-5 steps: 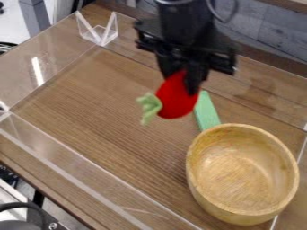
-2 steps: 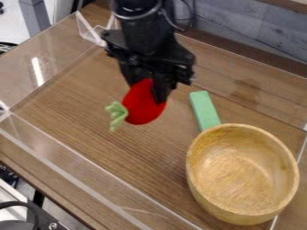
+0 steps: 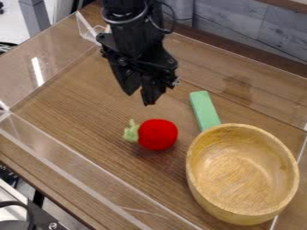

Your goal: Move the red fruit to the left

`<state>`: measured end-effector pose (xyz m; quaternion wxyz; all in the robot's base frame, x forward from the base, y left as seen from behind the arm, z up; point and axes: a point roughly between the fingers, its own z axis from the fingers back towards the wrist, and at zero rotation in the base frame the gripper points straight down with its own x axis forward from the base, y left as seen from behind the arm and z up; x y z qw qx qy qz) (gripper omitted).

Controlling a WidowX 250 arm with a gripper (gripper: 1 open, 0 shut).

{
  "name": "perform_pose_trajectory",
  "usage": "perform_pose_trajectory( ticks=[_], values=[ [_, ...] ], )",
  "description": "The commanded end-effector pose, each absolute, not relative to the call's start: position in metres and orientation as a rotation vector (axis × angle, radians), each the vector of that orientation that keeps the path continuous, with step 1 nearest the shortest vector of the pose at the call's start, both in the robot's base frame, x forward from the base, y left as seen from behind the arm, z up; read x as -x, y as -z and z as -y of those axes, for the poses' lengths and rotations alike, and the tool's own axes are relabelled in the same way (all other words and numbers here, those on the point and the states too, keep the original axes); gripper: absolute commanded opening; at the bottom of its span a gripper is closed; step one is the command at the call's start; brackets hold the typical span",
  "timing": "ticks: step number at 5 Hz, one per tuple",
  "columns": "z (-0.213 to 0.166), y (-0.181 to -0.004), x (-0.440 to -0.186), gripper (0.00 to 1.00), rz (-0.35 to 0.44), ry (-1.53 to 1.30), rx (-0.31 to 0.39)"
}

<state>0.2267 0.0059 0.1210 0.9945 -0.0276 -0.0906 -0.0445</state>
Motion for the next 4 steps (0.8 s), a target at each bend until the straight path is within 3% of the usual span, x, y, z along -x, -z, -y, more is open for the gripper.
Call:
perform_pose_trajectory(
  ticks=[1, 2, 3, 4],
  values=[
    [-0.012, -0.130, -0.234, 0.00, 0.209, 0.013, 0.042],
    [-0.016, -0.126, -0.236, 1.00, 0.196, -0.063, 0.032],
    [-0.014, -0.127, -0.232, 1.00, 0.182, -0.022, 0.033],
    [0.001, -0.114, -0.224, 1.00, 0.169, -0.093, 0.032]
  ],
)
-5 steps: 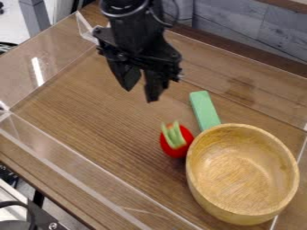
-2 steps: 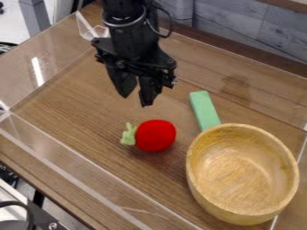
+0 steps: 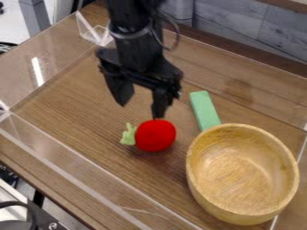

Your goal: Move the red fruit to the left

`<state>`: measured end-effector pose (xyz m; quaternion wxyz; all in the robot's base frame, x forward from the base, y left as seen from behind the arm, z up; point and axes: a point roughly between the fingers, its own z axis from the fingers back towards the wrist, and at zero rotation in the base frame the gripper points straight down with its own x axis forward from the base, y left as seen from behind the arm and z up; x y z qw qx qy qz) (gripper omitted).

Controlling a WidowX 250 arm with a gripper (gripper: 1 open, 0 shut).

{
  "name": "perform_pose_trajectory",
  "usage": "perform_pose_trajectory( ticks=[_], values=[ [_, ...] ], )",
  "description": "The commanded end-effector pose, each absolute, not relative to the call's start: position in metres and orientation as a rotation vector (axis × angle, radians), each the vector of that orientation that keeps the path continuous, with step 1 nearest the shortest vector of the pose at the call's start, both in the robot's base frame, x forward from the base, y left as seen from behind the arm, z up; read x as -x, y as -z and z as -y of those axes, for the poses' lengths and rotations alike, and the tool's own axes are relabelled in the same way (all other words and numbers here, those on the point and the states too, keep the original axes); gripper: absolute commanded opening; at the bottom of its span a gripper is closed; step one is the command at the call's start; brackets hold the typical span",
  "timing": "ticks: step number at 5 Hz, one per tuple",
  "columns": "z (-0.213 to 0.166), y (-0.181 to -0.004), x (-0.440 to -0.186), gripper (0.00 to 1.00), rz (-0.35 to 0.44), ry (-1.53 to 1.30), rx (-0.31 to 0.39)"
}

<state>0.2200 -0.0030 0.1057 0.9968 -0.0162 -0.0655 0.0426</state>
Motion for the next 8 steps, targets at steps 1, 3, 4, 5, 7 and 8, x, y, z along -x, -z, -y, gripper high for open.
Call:
perform_pose_trajectory(
  ticks=[1, 3, 4, 5, 7, 8],
  values=[
    [0.009, -0.098, -0.222, 1.00, 0.155, -0.107, 0.031],
    [0.006, -0.083, -0.223, 1.00, 0.144, -0.103, 0.023],
    [0.000, -0.083, -0.223, 1.00, 0.139, -0.088, 0.022],
    [-0.001, -0.079, -0.226, 1.00, 0.136, -0.119, 0.020],
    [-0.013, -0.064, -0.231, 1.00, 0.133, -0.209, 0.013],
    [-0.021, -0.053, -0.232, 1.00, 0.135, -0.262, 0.010]
  ],
)
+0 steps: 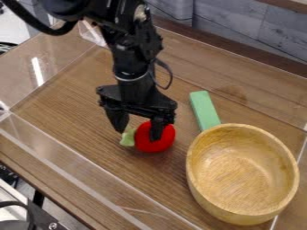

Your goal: Move the red fruit to the left

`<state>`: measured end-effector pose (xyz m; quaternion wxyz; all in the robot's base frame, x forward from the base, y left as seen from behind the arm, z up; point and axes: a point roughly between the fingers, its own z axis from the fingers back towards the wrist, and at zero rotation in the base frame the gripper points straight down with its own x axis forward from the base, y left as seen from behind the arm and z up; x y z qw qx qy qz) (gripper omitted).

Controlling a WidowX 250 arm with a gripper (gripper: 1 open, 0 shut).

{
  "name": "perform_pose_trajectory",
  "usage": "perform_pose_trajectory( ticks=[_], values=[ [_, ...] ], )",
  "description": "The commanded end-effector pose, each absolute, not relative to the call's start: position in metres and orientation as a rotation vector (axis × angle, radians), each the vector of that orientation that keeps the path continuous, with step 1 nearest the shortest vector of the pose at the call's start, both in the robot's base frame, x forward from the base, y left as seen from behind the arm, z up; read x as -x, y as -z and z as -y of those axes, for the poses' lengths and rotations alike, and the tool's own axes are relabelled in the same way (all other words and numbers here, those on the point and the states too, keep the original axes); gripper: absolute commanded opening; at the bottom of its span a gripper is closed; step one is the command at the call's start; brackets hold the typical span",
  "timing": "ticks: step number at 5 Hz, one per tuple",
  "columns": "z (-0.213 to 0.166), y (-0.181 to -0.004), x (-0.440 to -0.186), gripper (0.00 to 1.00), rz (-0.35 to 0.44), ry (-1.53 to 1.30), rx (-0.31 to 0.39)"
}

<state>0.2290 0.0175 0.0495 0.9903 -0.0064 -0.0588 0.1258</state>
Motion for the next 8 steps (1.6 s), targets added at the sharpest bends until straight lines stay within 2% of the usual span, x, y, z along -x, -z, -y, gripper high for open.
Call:
perform_pose_trajectory(
  ticks=[1, 3, 4, 5, 6, 7, 8],
  values=[
    [-0.027, -0.044, -0.234, 1.00, 0.137, -0.314, 0.007],
    [-0.021, -0.046, -0.237, 1.00, 0.137, -0.240, 0.008],
    [-0.002, -0.043, -0.242, 1.00, 0.137, -0.212, 0.008],
    [0.012, -0.040, -0.246, 0.00, 0.141, -0.190, 0.013],
    [0.000, -0.035, -0.243, 0.00, 0.136, -0.099, 0.020],
    [-0.010, -0.030, -0.240, 1.00, 0.127, -0.014, 0.021],
    [-0.002, -0.029, -0.248, 1.00, 0.125, -0.099, 0.018]
  ],
)
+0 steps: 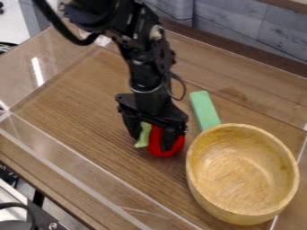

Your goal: Move the red fruit to the left

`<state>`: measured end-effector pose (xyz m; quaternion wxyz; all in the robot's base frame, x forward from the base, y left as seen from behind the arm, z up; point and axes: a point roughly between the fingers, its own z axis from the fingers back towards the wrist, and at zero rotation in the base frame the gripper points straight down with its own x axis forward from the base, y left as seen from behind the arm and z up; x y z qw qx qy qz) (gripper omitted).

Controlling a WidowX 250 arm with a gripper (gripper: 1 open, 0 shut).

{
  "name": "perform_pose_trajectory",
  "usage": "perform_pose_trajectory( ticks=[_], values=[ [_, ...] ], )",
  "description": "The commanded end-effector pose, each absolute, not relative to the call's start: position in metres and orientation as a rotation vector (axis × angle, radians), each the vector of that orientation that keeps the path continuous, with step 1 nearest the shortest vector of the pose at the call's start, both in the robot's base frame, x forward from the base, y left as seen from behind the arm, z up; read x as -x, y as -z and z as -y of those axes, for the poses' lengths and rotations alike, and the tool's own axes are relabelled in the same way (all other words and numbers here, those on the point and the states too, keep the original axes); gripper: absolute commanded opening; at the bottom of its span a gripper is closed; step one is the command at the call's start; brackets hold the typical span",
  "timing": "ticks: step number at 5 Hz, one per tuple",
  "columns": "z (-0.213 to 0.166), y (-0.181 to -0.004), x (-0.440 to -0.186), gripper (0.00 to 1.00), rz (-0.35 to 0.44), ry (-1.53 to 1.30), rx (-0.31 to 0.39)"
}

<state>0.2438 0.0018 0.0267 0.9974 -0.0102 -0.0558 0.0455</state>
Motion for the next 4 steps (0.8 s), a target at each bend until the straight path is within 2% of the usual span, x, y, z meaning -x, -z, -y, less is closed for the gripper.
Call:
perform_pose_trajectory(
  ticks=[1, 2, 3, 4],
  values=[
    [0.003, -0.022, -0.259, 1.00, 0.126, -0.175, 0.013],
    [-0.002, -0.020, -0.260, 0.00, 0.126, -0.189, 0.012],
    [-0.007, -0.018, -0.260, 0.00, 0.119, -0.207, 0.008],
    [-0.016, -0.038, -0.265, 0.00, 0.124, -0.198, 0.027]
  ],
)
